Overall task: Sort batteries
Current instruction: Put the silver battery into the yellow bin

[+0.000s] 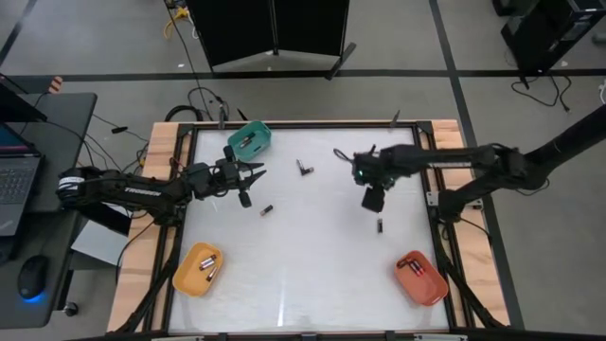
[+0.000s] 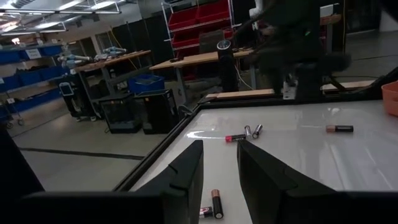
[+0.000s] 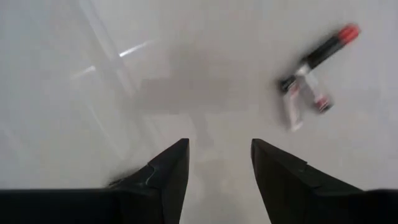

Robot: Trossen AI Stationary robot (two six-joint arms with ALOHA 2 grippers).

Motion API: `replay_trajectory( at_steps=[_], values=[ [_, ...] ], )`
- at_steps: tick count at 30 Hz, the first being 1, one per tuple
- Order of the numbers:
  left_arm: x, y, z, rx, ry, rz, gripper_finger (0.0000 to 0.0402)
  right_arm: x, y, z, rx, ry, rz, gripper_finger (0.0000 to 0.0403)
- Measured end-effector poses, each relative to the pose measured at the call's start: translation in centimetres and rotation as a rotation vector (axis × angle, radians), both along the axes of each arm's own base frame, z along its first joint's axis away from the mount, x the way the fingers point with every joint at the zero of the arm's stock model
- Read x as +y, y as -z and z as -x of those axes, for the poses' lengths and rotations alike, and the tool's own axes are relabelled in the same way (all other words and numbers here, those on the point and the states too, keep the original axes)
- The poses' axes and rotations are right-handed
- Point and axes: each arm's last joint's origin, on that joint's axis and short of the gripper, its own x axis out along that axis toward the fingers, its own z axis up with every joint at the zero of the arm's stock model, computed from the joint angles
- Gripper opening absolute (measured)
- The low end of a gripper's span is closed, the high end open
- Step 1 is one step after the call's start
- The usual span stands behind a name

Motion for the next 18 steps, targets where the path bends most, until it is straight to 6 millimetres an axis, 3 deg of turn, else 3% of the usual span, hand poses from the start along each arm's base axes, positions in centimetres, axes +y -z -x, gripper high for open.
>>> replay_trajectory(
  at_steps=[9, 18],
  values=[
    [0.0, 0.0, 0.0, 0.0, 0.0, 0.0, 0.0105, -4.9, 4.1, 0.0, 0.147, -0.11, -0.003, 0.0183],
    [0.0, 0.0, 0.0, 0.001, 0.0, 0.001, 0.0105, -6.9, 6.1, 0.0, 0.2, -0.102, -0.016, 0.0183]
  ],
)
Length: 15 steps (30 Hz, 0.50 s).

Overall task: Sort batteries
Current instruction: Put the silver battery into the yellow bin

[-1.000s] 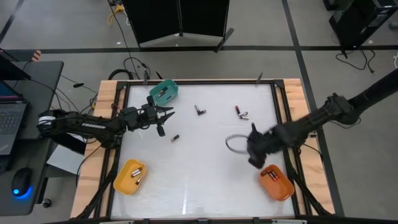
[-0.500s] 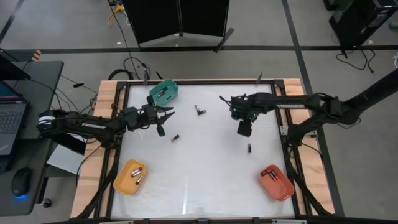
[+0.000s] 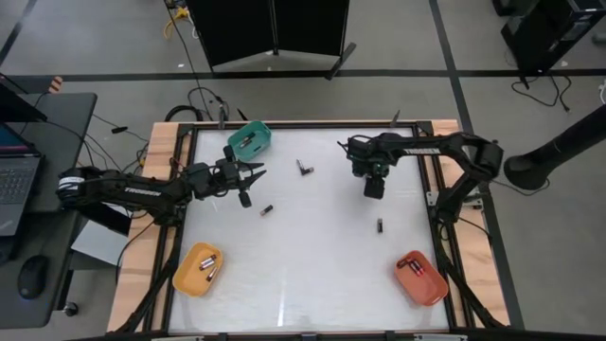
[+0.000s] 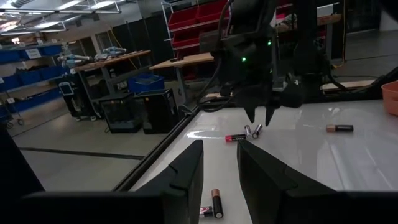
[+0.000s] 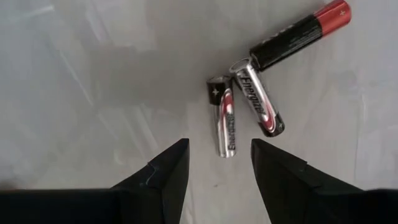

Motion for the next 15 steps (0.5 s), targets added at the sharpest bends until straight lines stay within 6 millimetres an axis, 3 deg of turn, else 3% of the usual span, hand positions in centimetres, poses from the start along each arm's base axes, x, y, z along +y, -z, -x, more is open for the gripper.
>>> replay_trajectory(
  at_steps=[15],
  values=[
    [0.0, 0.0, 0.0, 0.001, 0.0, 0.0, 0.0105, -0.5, 2.0, -0.8, 0.014, 0.01, -0.001, 0.0147]
  ],
)
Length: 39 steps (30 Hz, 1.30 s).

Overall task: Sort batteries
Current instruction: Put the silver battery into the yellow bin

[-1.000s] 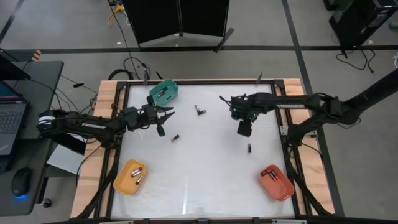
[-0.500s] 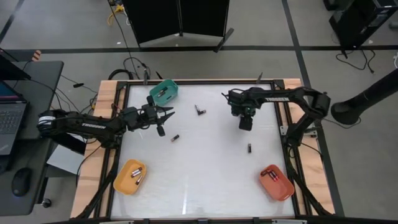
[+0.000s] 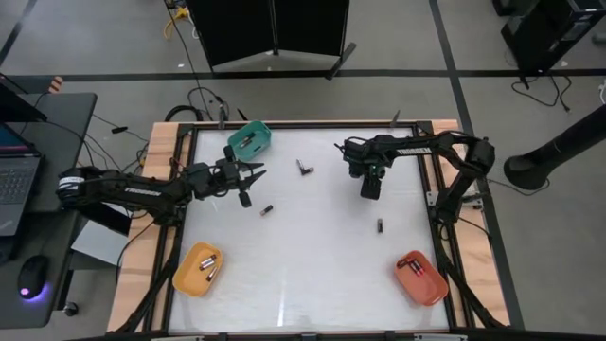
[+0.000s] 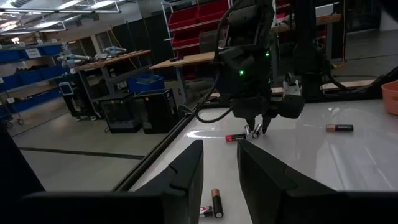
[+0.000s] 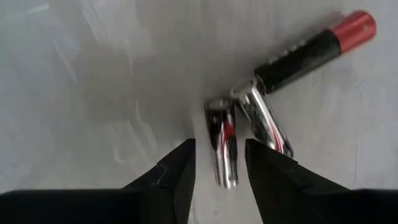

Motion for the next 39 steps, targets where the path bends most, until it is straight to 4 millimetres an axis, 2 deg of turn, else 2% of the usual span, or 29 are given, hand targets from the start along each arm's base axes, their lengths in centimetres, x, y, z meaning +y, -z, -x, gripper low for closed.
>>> replay_trajectory(
  at_steps=[9, 13, 16, 21, 25, 31, 35, 39],
  values=[
    [0.0, 0.0, 0.0, 0.0, 0.0, 0.0, 0.0105, 0.5, 1.0, -0.1, 0.015, -0.002, -0.006, 0.0089],
    [0.0, 0.0, 0.0, -0.001, 0.0, 0.0, 0.0105, 1.7, 0.3, -0.5, -0.002, -0.035, 0.022, 0.0056],
    [0.0, 0.0, 0.0, -0.002, 0.0, 0.0, 0.0105, 3.0, -0.8, -1.0, -0.063, -0.035, 0.02, 0.0056],
    [0.0, -0.2, 0.0, -0.027, 0.01, 0.016, 0.0105, 5.6, -3.1, -2.6, -0.28, -0.034, 0.056, 0.0056],
    [-0.2, -0.4, -0.1, -0.06, 0.077, 0.04, 0.0105, 8.2, -5.0, -4.8, -0.588, -0.082, 0.084, 0.0056],
    [-0.4, -0.6, -0.1, -0.082, 0.149, 0.044, 0.0105, 11.5, -5.6, -7.4, -1.065, -0.138, 0.083, 0.0056],
    [-0.4, -0.6, -0.1, -0.085, 0.165, 0.058, 0.0105, 12.9, -5.0, -8.5, -1.267, -0.157, 0.078, 0.0056],
    [-0.7, -0.6, -0.1, -0.087, 0.25, 0.077, 0.0106, 13.9, -5.7, -9.5, -1.421, -0.198, 0.108, 0.0056]
  ],
)
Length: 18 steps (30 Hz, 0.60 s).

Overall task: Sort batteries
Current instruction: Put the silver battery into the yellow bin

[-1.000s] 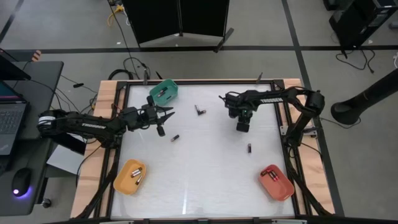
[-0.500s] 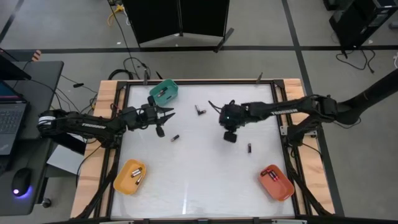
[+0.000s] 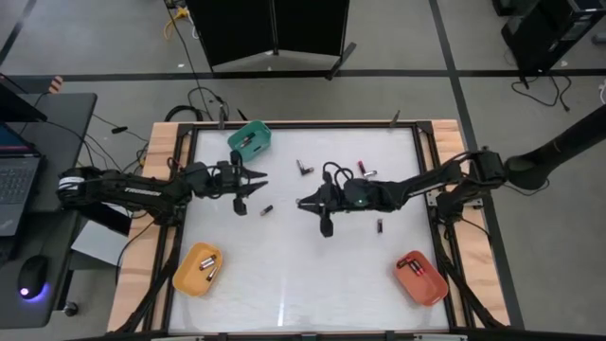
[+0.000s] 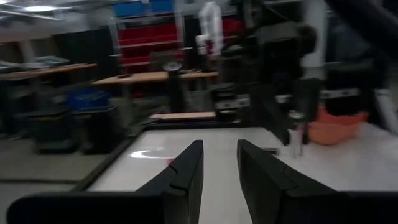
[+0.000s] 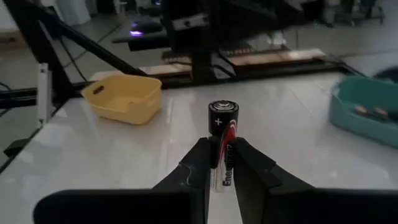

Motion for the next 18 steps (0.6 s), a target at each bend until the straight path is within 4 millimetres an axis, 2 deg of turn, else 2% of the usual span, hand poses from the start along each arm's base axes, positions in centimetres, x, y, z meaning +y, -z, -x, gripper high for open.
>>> replay_trajectory(
  at_steps=[9, 13, 18],
  values=[
    [-1.6, -0.3, -0.6, -0.056, 0.177, 0.01, 0.0114, 0.1, -0.5, -0.5, -0.02, 0.034, 0.058, 0.0056],
    [-2.1, -0.5, -2.4, -0.048, 0.213, 0.013, 0.0134, 0.1, -0.6, -0.6, -0.033, 0.035, 0.064, 0.0056],
    [-2.1, -0.3, -5.6, 0.001, 0.226, 0.024, 0.0162, 0.1, -0.8, -0.6, -0.054, 0.039, 0.081, 0.0056]
  ],
)
